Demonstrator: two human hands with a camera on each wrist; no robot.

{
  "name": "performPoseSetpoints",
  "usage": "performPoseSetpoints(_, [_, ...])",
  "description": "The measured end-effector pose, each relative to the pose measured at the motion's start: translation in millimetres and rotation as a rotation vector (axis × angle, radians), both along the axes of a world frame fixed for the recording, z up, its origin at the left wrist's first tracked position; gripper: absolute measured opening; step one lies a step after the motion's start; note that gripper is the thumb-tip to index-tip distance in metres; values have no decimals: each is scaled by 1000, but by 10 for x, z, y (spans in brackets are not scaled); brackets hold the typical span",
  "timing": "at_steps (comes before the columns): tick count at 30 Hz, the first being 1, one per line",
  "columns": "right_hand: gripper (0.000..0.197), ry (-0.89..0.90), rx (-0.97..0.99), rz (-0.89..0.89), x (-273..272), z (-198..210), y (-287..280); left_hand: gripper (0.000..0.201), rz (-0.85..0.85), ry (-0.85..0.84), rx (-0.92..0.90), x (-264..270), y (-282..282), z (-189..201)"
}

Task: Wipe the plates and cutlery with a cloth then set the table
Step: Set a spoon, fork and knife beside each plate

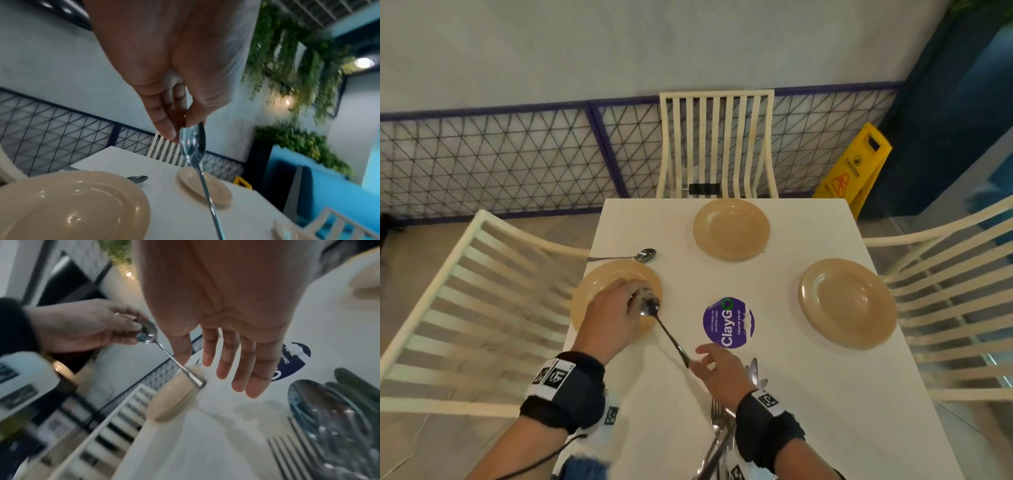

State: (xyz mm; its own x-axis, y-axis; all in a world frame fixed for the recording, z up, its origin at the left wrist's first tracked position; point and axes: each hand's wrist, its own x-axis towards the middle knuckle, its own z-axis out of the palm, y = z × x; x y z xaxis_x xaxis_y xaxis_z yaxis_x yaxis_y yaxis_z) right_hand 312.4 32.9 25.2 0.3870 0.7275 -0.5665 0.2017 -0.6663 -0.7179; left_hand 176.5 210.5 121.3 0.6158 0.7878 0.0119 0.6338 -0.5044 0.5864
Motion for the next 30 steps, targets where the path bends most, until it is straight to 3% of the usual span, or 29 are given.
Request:
performPoseSetpoints(4, [9,588,99,-428,238,188,370,40,172,-181,-179,59,120,-22])
performPoseSetpoints(8, [15,637,340,-765,588,321,599,35,193,-208,-382,156,62,-246])
performPoseSetpoints(10, [15,622,414,-831,791,370,650,35,138,-154,-456,218,4,-355])
performPoseSetpoints(14, [6,592,457,-821,1096,456,776,34,-18,-11,-470,447,-127,-478])
performPoseSetpoints(18, [12,518,437,-759,1267,469,953,36,-65,46,-403,749,-242,-504])
performPoseSetpoints(22, [11,524,430,-673,1392,486,1182,22,49,-11,-331,1052,-276,-480])
performPoseSetpoints(25, [9,525,437,-599,1475,474,1320,12,141,-66,-385,1243,-210,-467])
performPoseSetpoints(30, [10,454,367,-494,1642,400,1349,15,193,-133,-532,1481,-20,-474])
